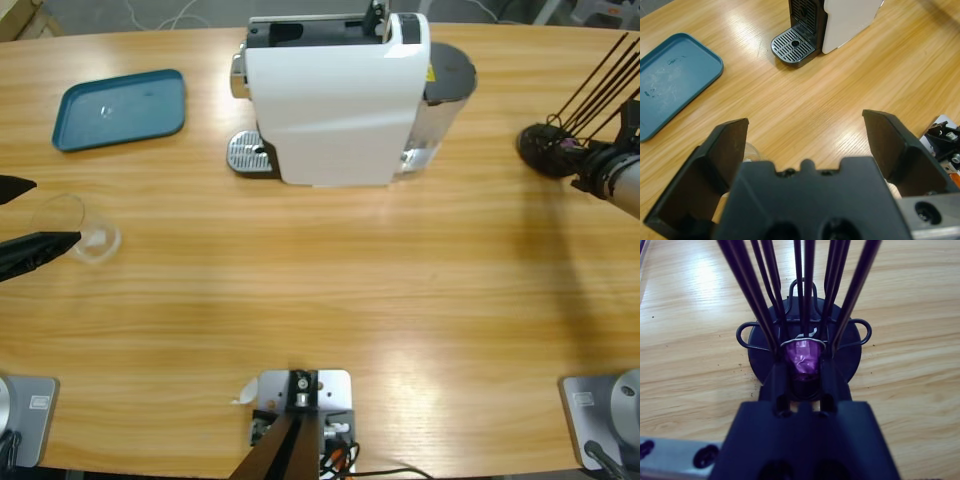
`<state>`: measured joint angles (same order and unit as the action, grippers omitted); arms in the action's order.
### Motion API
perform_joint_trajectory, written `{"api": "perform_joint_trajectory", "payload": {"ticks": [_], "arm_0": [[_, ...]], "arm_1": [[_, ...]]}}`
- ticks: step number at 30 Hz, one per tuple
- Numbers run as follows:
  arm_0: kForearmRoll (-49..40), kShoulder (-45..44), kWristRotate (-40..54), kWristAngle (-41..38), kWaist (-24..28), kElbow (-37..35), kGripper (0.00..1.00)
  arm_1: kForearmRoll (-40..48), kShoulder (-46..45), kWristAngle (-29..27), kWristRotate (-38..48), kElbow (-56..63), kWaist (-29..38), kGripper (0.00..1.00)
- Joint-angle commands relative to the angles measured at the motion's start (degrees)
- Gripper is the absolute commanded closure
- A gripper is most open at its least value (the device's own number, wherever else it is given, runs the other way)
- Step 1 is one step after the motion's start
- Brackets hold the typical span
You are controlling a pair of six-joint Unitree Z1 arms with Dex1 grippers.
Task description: Pour coffee
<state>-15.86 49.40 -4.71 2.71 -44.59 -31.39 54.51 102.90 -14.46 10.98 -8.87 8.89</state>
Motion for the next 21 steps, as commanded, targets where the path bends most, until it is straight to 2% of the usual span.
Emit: {"api": "perform_joint_trajectory", "payload": {"ticks": [1,16,18,21], "arm_0": [[-0.84,-0.89,-0.88,-0.60,0.65,2.21,0.018],[-0.84,-0.96,-0.82,-0.60,0.65,2.21,0.018],[-0.84,-1.04,-0.82,-0.60,0.65,2.21,0.018],[-0.79,-1.01,-0.84,-0.51,0.65,2.29,0.018]], "arm_1": [[-0.02,3.62,0.58,-0.73,0.59,-0.80,1.000],[0.04,3.18,0.23,-0.87,0.75,-0.80,1.000],[-0.65,0.97,-0.21,-1.15,0.78,-0.61,1.000],[-6.34,-5.03,-1.73,-2.15,0.29,0.27,1.000]]}}
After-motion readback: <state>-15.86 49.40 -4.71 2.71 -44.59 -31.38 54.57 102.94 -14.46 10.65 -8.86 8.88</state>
